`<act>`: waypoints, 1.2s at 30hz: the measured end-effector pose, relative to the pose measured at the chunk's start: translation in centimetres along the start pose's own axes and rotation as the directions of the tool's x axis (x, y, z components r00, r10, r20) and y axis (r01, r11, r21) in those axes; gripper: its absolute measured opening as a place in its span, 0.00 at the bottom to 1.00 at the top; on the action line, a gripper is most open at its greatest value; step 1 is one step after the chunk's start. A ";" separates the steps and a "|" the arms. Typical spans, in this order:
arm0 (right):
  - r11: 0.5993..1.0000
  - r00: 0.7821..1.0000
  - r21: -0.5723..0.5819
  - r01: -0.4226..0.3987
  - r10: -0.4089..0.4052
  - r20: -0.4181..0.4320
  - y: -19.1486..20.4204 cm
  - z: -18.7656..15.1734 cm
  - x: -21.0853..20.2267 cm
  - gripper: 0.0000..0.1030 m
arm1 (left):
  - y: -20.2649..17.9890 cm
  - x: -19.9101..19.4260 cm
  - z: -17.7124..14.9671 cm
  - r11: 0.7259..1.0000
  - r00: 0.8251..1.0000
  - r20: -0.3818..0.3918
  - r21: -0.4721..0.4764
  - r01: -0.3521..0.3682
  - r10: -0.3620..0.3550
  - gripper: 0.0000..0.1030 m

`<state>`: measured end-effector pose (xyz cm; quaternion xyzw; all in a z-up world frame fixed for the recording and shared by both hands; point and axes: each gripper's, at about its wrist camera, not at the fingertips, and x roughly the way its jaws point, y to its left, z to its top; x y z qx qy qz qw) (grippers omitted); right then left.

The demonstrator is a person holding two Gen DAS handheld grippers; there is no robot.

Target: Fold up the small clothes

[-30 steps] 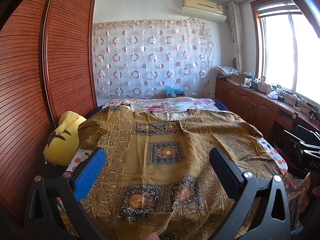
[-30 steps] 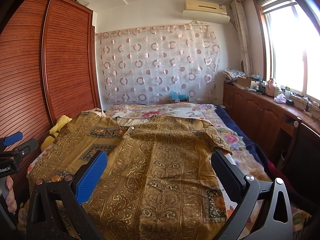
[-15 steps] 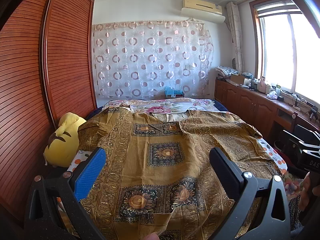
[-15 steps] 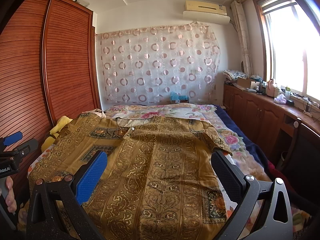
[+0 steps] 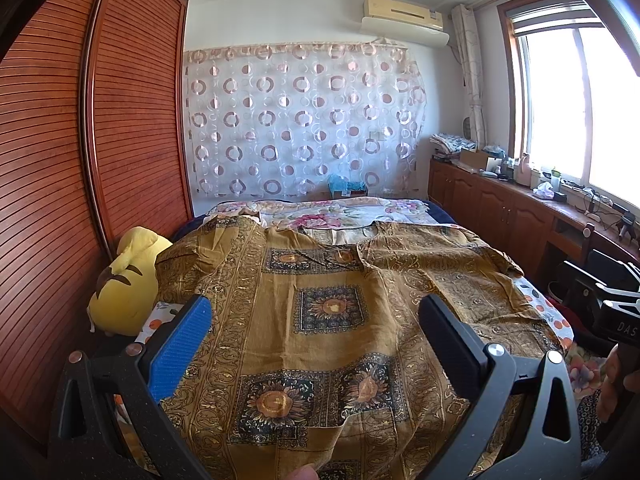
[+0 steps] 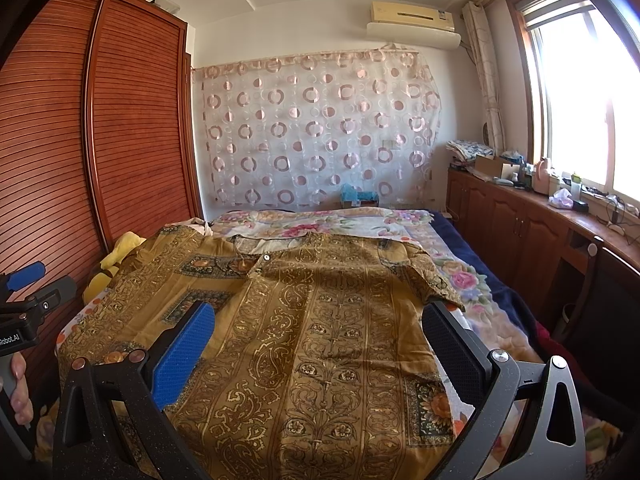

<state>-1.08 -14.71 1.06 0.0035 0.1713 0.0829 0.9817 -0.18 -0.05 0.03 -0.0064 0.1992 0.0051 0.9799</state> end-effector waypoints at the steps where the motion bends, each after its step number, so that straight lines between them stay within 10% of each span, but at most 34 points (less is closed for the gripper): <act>1: 1.000 1.000 0.000 0.000 0.000 0.000 0.0 0.0 0.0 1.00 | 0.0 0.0 0.0 1.000 1.000 0.000 0.000 0.000 0.000 1.00; 36: 0.991 0.991 -0.009 -0.135 0.135 -0.022 0.8 0.4 3.8 1.00 | 4.6 2.0 0.8 0.999 0.996 -0.073 -0.010 -0.050 0.049 1.00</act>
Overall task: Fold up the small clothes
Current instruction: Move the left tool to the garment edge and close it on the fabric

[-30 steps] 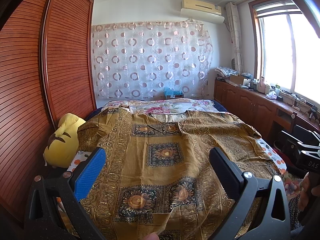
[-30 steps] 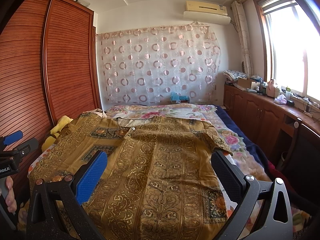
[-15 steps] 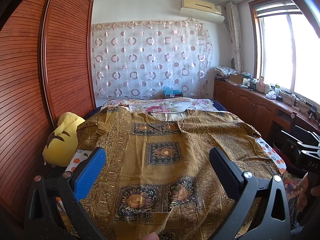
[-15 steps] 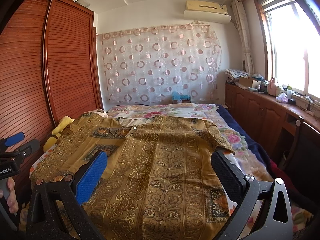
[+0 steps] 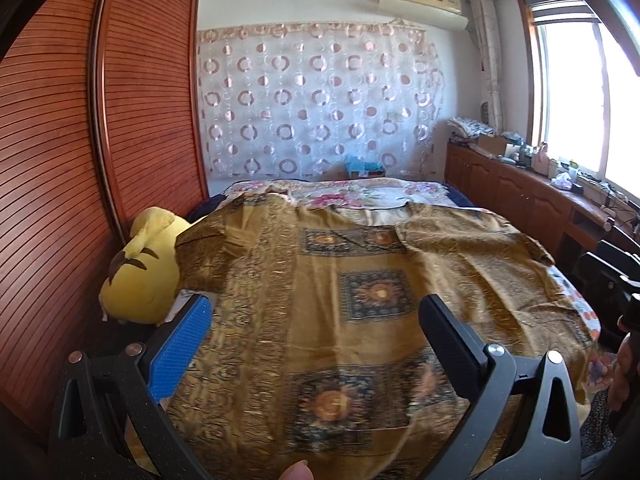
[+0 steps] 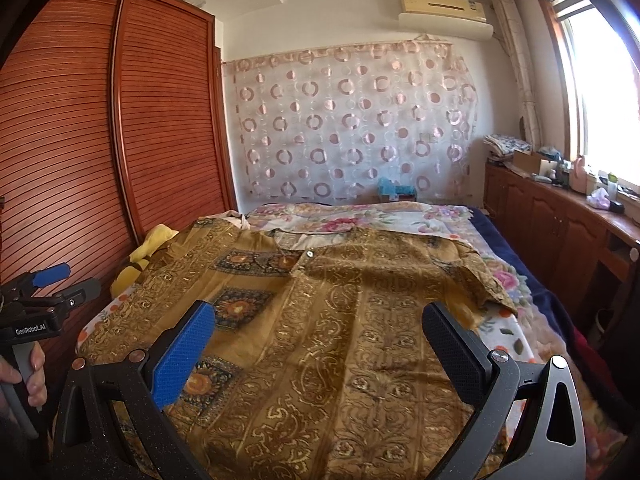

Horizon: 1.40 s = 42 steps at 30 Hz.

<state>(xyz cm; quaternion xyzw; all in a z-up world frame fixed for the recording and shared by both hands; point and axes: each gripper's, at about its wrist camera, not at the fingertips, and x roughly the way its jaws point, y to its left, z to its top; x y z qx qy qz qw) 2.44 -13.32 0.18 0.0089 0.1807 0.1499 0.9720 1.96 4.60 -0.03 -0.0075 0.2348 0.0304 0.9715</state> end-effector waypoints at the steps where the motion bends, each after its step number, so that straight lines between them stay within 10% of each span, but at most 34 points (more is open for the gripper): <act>1: 1.000 1.000 -0.006 -0.006 0.006 0.001 0.1 0.1 0.4 1.00 | 0.5 0.3 0.0 1.000 1.000 -0.006 -0.003 -0.006 0.006 1.00; 31: 0.932 0.933 -0.185 -0.310 0.261 -0.247 0.3 4.3 16.1 1.00 | 17.4 13.2 1.0 0.992 0.977 -0.209 -0.112 -0.051 0.027 0.95; 42: 0.902 0.900 -0.218 -0.372 0.294 -0.323 0.8 5.8 19.9 1.00 | 22.7 22.2 -0.8 0.938 0.915 -0.388 -0.346 -0.031 -0.113 0.83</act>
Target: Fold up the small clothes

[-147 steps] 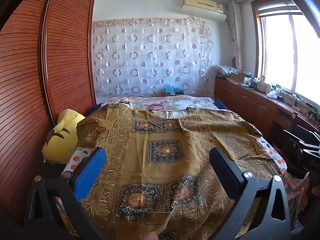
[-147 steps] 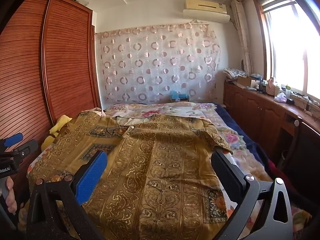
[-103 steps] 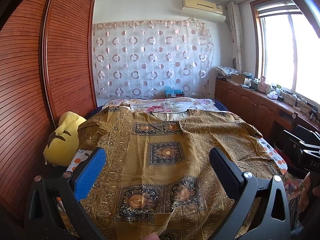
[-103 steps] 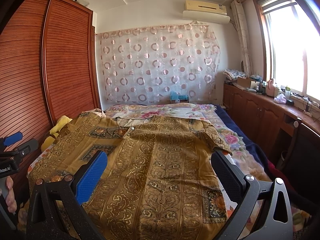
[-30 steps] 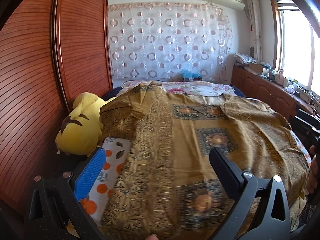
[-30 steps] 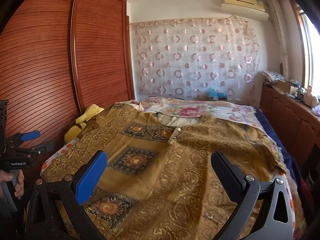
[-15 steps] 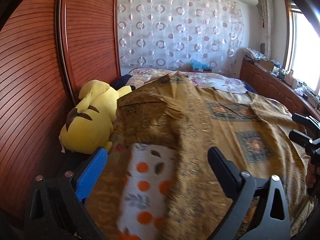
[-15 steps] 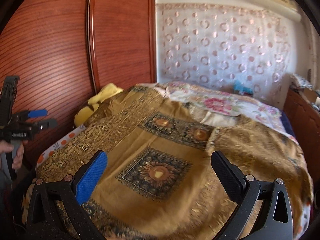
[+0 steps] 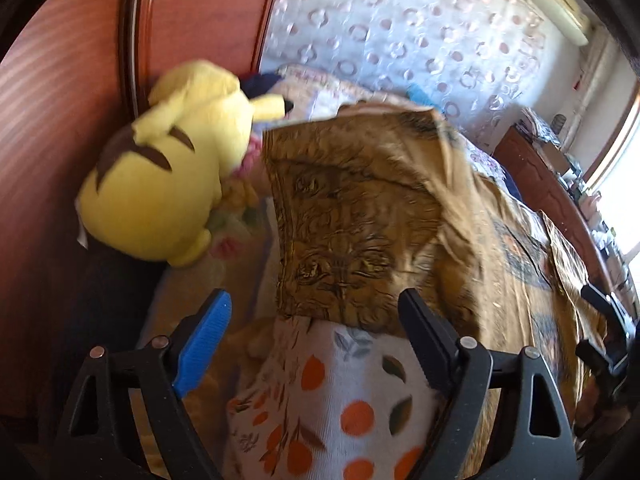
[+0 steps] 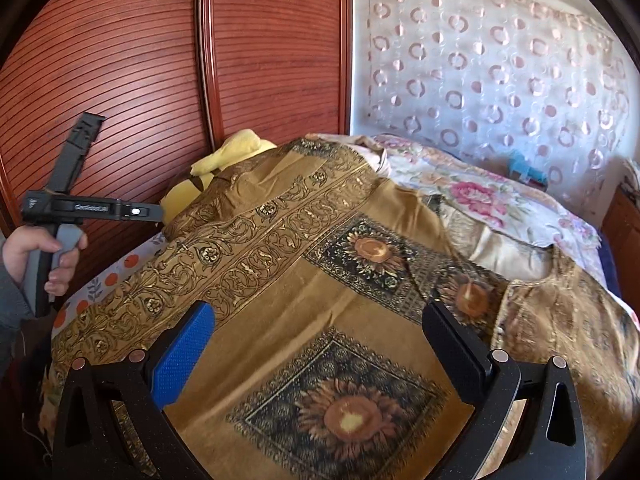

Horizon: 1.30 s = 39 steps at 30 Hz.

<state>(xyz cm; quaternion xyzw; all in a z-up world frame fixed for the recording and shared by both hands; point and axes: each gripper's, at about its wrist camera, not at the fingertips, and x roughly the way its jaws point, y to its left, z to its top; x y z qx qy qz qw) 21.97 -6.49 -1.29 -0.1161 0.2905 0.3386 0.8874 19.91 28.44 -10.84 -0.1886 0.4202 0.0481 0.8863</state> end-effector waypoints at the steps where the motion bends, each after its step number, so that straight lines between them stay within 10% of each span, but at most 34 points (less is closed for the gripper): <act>1: 1.000 1.000 -0.002 -0.004 0.004 -0.003 0.0 0.0 0.1 1.00 | 0.2 0.8 0.2 1.000 1.000 -0.023 -0.018 0.003 -0.003 0.83; 8: 0.999 1.000 -0.025 -0.024 0.023 -0.013 0.0 0.4 0.0 1.00 | 0.6 3.2 0.9 0.991 0.984 -0.146 -0.103 0.088 -0.103 0.83; 13: 0.999 1.000 -0.033 -0.016 0.016 -0.003 0.3 0.3 0.7 1.00 | 0.3 3.2 1.1 0.974 0.971 -0.145 -0.156 0.166 -0.189 0.45; 19: 1.000 1.000 -0.009 -0.008 0.008 -0.001 -0.1 0.7 1.9 1.00 | -1.5 1.5 1.4 0.997 0.994 -0.087 -0.052 0.056 -0.060 0.12; 26: 1.000 1.000 0.003 0.001 -0.001 0.008 -0.3 0.4 1.8 1.00 | -4.5 -3.1 2.7 0.994 0.996 0.075 0.092 -0.053 0.046 0.07; 39: 0.993 0.994 0.068 0.099 -0.102 0.029 -2.7 -0.5 -0.1 1.00 | -16.5 -4.7 2.2 0.925 0.974 0.014 0.317 0.208 -0.224 0.07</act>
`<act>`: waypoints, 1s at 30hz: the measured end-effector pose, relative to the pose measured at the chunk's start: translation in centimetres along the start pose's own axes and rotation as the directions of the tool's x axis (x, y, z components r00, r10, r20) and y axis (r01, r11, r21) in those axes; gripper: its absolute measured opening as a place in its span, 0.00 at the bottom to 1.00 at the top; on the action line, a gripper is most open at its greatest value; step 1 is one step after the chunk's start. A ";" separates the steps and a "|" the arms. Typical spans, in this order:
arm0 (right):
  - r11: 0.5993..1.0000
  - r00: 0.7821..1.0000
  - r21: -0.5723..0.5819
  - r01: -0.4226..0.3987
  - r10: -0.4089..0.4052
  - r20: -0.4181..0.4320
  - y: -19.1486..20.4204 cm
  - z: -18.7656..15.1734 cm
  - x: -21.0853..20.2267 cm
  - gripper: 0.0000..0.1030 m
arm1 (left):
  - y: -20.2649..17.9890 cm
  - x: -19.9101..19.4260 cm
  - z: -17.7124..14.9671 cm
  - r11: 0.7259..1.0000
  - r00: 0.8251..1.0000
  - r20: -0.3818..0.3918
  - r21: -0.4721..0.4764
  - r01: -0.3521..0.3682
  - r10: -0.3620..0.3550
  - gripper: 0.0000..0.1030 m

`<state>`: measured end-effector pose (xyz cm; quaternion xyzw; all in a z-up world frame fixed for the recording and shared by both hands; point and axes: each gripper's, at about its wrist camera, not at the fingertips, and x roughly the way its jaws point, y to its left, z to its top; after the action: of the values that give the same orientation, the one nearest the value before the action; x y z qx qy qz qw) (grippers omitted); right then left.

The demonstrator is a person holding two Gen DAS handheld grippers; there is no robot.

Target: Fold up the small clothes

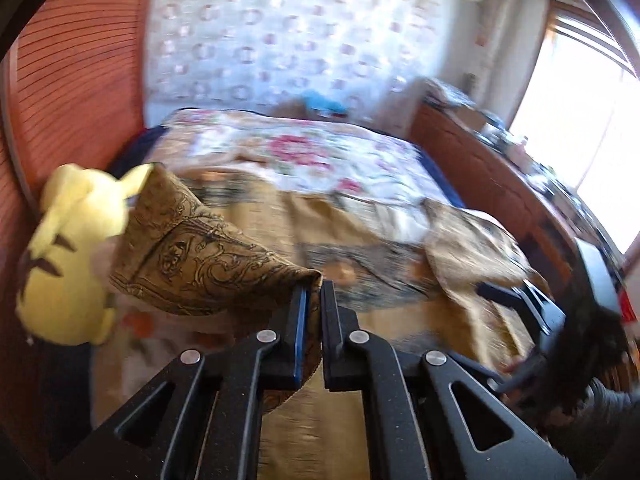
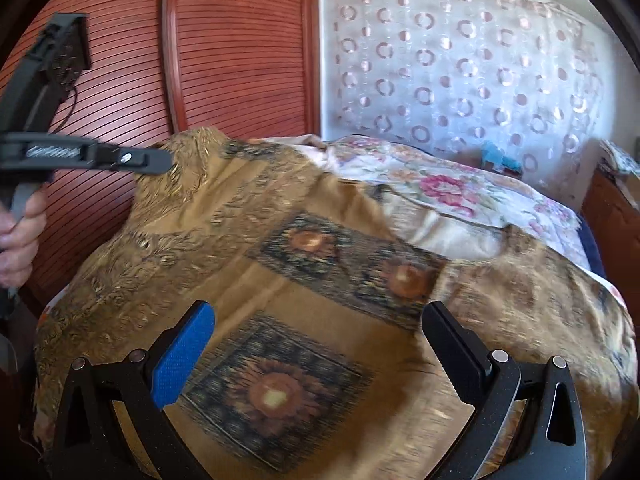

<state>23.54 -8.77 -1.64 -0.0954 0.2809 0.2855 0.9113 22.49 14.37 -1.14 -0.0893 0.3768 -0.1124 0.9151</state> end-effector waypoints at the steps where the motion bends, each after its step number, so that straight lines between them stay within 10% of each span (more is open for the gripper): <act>1: 1.000 1.000 0.009 0.010 -0.010 0.000 -0.3 -0.2 -0.2 1.00 | -0.6 0.0 -0.1 1.000 1.000 -0.006 0.012 0.007 -0.006 0.07; 5: 0.999 0.999 0.026 0.039 -0.039 -0.004 -1.0 -0.7 -0.4 1.00 | -1.8 -0.8 -0.6 0.999 1.000 -0.017 0.042 -0.002 0.003 0.08; 12: 0.999 0.999 0.028 0.044 -0.044 -0.007 -0.5 -0.3 -0.2 1.00 | 0.4 -2.6 -1.1 0.996 0.996 0.019 0.032 -0.088 0.088 0.77; 21: 0.999 0.999 -0.014 -0.046 0.046 0.029 -0.5 2.0 1.3 0.96 | 5.4 -0.8 -4.4 0.976 0.977 -0.035 -0.052 -0.211 0.209 0.78; 30: 0.952 0.961 -0.127 -0.278 0.275 -0.039 6.2 6.6 7.2 0.64 | 8.5 -0.8 -8.0 0.956 0.961 -0.077 -0.109 -0.273 0.265 0.78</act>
<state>27.86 1.91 -0.34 -0.1177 0.2815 0.4270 0.8512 17.39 22.08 -8.30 -0.0878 0.4195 0.0330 0.9029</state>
